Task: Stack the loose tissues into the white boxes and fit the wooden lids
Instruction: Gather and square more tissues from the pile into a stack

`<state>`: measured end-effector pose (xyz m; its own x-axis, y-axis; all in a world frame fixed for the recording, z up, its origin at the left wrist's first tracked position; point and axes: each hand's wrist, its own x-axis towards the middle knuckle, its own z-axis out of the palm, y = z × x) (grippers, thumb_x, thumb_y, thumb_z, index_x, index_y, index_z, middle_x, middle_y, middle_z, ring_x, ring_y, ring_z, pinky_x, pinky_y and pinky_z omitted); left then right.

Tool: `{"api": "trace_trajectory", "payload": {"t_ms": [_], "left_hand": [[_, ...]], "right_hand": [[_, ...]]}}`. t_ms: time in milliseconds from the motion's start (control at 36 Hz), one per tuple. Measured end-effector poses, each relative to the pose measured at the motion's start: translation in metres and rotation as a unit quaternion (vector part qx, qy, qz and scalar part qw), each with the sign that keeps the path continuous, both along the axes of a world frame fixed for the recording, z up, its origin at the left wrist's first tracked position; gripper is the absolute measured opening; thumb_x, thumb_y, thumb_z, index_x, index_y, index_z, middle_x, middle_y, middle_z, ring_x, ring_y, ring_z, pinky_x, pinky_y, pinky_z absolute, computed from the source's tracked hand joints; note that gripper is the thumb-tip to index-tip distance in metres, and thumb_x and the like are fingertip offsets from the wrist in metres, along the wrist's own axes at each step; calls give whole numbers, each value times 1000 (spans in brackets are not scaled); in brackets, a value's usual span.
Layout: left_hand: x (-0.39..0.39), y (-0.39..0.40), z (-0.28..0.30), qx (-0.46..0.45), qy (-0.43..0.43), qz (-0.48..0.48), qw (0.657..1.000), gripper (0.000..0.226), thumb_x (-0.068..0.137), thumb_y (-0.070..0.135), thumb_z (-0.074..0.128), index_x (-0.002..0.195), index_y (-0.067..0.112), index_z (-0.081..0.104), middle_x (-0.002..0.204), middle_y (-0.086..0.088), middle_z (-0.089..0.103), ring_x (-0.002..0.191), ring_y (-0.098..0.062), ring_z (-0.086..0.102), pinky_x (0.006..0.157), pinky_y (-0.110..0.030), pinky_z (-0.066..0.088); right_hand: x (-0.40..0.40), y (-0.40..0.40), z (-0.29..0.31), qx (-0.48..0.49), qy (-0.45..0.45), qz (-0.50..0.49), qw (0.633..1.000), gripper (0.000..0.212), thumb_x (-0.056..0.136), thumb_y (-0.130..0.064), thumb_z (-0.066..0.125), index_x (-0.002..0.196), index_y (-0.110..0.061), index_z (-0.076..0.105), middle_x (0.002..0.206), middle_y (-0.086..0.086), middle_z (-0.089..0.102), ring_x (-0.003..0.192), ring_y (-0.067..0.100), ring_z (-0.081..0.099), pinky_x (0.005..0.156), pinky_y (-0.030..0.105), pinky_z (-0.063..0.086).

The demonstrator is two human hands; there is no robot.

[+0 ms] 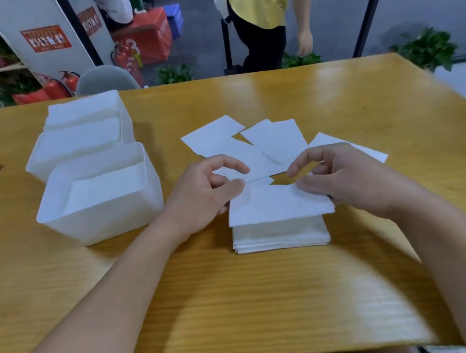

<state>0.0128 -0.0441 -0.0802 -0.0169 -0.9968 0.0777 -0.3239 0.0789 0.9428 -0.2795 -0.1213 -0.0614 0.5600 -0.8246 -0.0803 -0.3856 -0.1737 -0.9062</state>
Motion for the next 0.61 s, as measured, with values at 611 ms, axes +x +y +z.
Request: {"api": "trace_trajectory", "payload": {"t_ms": [611], "left_hand": [[7, -1, -10, -55, -225, -35, 972, 11, 103, 33, 70, 107, 42, 73, 64, 5, 58, 58, -7, 51, 60, -20, 42]], "right_hand": [[-2, -2, -6, -143, 144, 15, 979, 13, 85, -39, 89, 87, -34, 77, 61, -12, 57, 53, 5, 46, 53, 20, 36]]}}
